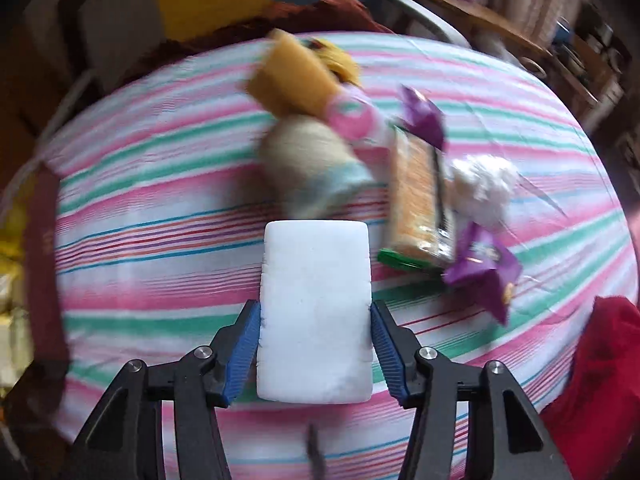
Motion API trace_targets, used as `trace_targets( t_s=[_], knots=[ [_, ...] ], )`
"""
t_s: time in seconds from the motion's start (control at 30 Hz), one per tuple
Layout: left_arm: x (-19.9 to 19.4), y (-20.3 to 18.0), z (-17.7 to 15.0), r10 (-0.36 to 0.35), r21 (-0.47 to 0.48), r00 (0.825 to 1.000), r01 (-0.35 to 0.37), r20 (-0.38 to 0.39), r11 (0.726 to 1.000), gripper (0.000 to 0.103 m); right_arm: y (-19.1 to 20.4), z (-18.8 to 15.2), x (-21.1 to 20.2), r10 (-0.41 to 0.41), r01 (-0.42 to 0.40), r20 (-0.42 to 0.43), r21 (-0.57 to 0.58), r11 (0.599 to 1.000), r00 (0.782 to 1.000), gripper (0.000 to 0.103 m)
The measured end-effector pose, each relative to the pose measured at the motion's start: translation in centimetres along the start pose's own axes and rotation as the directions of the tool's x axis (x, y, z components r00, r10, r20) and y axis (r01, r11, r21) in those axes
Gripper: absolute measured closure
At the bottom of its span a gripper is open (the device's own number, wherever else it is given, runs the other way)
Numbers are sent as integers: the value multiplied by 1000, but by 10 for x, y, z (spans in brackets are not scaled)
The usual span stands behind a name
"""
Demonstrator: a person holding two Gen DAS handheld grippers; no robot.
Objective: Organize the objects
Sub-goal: 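Release the sponge into the tray with the left tool while the right tool lowers the white block in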
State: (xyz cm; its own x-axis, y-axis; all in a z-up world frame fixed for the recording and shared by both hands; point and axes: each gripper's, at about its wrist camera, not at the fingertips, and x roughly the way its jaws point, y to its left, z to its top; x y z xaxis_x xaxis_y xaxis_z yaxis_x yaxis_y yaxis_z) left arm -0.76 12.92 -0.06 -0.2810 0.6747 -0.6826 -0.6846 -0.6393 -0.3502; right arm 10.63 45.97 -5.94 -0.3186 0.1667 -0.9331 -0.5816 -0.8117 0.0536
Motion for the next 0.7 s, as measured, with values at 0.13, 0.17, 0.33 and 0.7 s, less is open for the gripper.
trace_targets(
  t_s=[0.13, 0.17, 0.33, 0.7],
  knots=[
    [-20, 31, 8, 61, -69, 997, -57, 49, 996, 42, 42, -1, -35, 130, -122, 79, -99, 987, 988, 48],
    [-26, 42, 11, 84, -96, 995, -77, 63, 992, 42, 56, -1, -43, 156, -143, 94, -133, 981, 983, 48],
    [-58, 98, 18, 182, -248, 977, -151, 107, 957, 42, 141, -4, -64, 304, -256, 110, -320, 912, 946, 48],
    [-66, 168, 22, 240, -413, 967, -188, 79, 891, 42, 279, -9, -36, 350, -276, 31, -550, 788, 936, 48]
  ],
)
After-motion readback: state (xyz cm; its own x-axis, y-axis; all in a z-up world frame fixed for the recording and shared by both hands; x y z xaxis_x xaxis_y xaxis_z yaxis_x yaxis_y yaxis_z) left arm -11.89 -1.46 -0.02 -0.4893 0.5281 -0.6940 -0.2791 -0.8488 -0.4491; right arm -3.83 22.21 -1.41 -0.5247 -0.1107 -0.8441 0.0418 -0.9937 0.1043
